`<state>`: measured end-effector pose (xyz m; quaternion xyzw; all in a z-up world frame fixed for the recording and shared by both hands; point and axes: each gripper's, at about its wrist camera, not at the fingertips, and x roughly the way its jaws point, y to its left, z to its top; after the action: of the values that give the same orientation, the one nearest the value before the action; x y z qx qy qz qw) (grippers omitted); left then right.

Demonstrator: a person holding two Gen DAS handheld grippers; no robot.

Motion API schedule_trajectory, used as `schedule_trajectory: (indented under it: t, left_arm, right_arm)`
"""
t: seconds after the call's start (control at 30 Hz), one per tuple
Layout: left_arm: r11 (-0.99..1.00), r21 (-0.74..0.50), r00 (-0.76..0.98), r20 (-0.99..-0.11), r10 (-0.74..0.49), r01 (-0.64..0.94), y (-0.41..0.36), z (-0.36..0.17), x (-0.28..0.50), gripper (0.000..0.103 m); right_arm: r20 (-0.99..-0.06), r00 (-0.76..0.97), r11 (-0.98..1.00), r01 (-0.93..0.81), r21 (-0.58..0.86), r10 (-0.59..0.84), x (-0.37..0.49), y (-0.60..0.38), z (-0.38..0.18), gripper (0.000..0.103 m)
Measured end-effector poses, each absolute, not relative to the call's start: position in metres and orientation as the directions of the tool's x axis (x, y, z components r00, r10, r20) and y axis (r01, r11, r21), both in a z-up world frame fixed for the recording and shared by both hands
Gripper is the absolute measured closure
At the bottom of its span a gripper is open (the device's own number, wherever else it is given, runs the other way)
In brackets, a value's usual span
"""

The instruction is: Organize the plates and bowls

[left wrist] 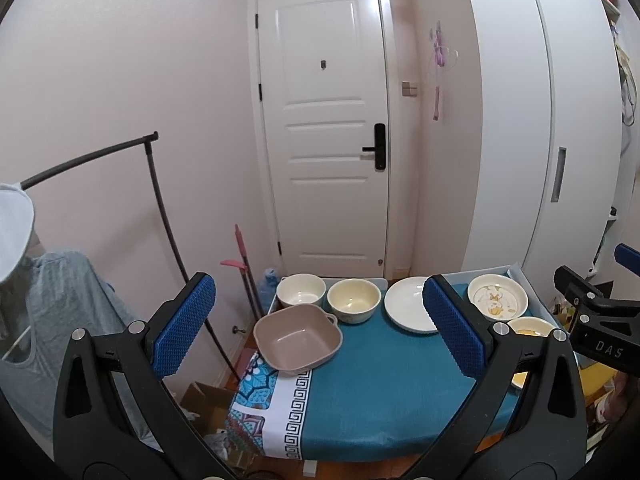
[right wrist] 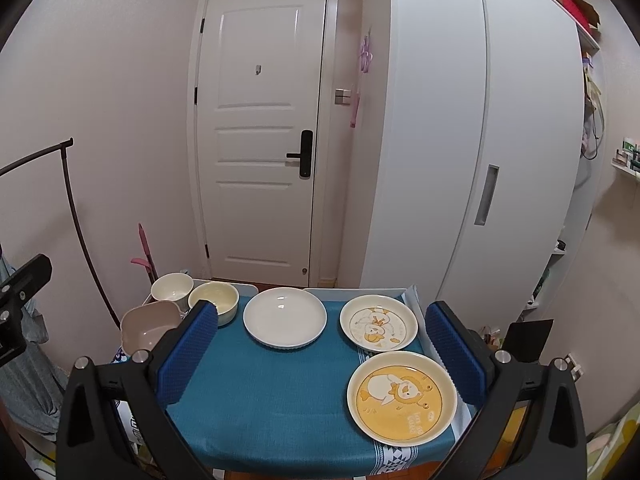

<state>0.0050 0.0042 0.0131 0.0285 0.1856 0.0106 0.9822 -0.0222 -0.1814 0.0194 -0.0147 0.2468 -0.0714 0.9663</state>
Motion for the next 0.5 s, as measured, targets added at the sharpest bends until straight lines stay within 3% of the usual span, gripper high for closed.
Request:
schedule_trajectory:
  t: [0.5]
  left_arm:
    - [0.999, 0.053, 0.936, -0.351, 0.024, -0.006, 0.0023, 0.0219, 0.0055, 0.0]
  right_arm:
    - [-0.471, 0.872, 0.991, 0.125, -0.044, -0.131, -0.0225, -0.1856, 0.0234, 0.0]
